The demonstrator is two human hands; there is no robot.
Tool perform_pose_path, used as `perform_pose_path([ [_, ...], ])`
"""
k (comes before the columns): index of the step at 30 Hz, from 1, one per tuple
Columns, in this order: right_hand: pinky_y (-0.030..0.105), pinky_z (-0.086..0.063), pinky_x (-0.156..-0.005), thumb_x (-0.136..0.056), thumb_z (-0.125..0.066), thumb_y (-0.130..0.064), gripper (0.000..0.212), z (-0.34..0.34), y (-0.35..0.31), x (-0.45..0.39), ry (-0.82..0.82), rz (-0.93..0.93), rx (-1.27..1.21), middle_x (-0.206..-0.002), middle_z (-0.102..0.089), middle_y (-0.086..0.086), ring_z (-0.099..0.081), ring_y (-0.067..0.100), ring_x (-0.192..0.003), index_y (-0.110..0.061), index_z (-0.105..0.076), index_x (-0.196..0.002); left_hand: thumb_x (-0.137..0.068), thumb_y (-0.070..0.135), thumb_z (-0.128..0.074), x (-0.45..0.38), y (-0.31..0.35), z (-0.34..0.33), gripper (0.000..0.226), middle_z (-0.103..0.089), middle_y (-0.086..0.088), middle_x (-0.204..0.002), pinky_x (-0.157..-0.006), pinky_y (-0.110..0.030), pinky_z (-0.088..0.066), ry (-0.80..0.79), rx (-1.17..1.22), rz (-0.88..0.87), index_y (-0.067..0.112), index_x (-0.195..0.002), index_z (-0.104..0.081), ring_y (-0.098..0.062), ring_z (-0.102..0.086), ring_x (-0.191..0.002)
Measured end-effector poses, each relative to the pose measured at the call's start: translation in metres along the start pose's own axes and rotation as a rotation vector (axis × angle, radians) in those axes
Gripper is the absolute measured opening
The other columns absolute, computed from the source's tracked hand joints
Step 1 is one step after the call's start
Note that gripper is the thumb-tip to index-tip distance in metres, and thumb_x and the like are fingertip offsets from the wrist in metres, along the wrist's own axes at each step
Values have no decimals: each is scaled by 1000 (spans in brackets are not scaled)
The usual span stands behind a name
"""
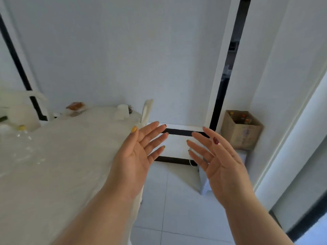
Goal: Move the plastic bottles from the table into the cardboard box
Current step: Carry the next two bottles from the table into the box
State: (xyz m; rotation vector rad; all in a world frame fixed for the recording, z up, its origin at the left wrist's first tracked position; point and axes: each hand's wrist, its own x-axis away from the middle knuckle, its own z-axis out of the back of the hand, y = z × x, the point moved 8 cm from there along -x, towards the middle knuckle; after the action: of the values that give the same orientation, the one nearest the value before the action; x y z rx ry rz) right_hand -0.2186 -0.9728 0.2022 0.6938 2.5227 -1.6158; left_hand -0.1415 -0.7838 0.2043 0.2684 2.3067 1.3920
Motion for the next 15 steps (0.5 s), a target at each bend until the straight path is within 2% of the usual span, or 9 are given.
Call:
perform_pose_path([
  [2,52,-47,-103,-98,-50,-21,38,-30,10,10,-59,-18,-22,-130,-67,13,-64,35,-119,-13,-57,-134,-98,49,-36,26,19,26,56,-68,-5,-135,-104,-45,-42,57,-11,-26,14,-134,-61,-22,-62,-127],
  [5,50,-50,-101,-93,-49,-20,41,-84,35,29,-165,-91,-74,-128,-68,13,-64,36,-118,-13,-60,-131,-94,50,-37,73,50,75,59,-68,-6,-136,-102,-45,-43,176,12,-77,14,-134,-61,-23,-63,-126],
  [15,49,-47,-99,-103,-38,-11,34,-268,118,98,-333,-216,-102,-125,-70,11,-67,33,-114,-14,-59,-129,-94,51,-37,209,141,242,58,-68,-3,-136,-104,-45,-42,413,-34,-165,16,-134,-61,-21,-62,-127],
])
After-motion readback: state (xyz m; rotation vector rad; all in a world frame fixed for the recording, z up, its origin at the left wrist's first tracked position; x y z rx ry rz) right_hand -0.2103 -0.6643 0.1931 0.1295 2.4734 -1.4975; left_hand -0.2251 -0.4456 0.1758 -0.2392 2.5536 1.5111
